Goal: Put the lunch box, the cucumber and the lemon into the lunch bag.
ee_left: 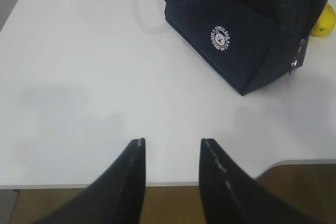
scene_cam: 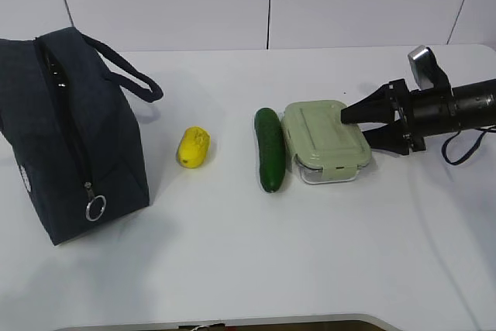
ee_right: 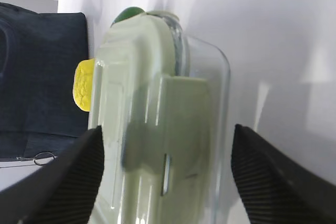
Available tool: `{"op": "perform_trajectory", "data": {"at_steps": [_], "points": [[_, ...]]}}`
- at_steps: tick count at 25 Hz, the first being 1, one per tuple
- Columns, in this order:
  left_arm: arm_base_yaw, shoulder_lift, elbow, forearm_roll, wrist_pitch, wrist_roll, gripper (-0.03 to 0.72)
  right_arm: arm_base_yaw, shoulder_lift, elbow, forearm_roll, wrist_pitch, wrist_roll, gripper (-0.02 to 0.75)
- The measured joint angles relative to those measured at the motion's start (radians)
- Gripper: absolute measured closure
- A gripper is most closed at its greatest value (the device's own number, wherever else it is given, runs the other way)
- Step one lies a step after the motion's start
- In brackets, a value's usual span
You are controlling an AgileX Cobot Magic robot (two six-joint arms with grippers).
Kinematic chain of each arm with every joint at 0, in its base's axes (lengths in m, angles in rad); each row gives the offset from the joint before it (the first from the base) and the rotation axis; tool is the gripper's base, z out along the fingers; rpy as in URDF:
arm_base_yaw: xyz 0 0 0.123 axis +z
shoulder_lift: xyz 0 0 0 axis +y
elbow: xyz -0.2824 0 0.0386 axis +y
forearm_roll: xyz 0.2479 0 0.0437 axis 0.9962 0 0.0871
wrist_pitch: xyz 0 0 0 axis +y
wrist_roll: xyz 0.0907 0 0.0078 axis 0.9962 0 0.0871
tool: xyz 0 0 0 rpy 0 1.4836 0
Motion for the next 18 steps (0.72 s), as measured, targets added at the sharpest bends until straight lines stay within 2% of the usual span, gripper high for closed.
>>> {"op": "perform_trajectory", "data": {"at_steps": [5,6,18], "points": [[0.0,0.0,0.0,0.0,0.0,0.0,0.446,0.02,0.0,0.0,0.002,0.0,-0.001,0.144],[0.0,0.0,0.0,0.0,0.0,0.0,0.446,0.024,0.0,0.0,0.004,0.0,-0.001,0.125],[0.0,0.0,0.0,0.0,0.0,0.0,0.446,0.029,0.0,0.0,-0.001,-0.002,-0.002,0.158]]}}
